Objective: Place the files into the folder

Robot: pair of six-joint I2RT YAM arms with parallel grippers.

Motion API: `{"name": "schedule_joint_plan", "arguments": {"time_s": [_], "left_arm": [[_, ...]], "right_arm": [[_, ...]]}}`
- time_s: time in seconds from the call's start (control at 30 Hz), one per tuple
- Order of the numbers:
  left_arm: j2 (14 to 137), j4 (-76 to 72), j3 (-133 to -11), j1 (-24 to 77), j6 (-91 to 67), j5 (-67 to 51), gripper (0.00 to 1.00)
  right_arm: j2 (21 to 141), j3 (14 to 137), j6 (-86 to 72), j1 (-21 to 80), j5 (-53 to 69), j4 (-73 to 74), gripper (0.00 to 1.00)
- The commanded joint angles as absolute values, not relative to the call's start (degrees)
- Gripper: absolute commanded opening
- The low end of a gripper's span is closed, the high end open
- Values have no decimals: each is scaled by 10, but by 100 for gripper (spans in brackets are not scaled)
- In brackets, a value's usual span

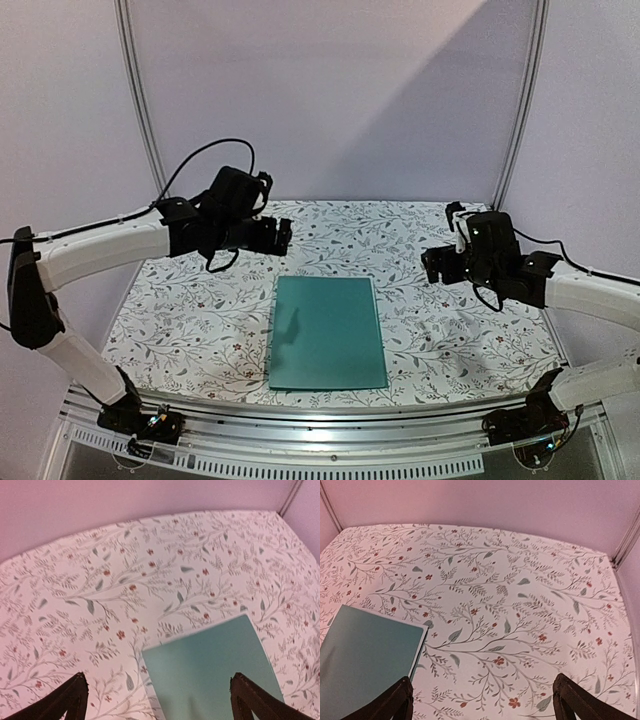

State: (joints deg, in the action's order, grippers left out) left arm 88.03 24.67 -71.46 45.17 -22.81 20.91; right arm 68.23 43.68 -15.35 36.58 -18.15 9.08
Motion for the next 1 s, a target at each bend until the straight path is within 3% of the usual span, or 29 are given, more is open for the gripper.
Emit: {"name": "schedule_joint_plan", "arguments": {"time_s": [0.0,0.37,0.97], "left_arm": [[869,211,-745,428,-159,268,99],[848,67,-629,292,-222,115,99],[754,-59,-547,292,-193,141,100]], "right_arm": [[651,413,-103,363,-268,7,98],[664,391,-88,363,-285,-57,99],[628,340,-84,363,-252,-115,99]]}}
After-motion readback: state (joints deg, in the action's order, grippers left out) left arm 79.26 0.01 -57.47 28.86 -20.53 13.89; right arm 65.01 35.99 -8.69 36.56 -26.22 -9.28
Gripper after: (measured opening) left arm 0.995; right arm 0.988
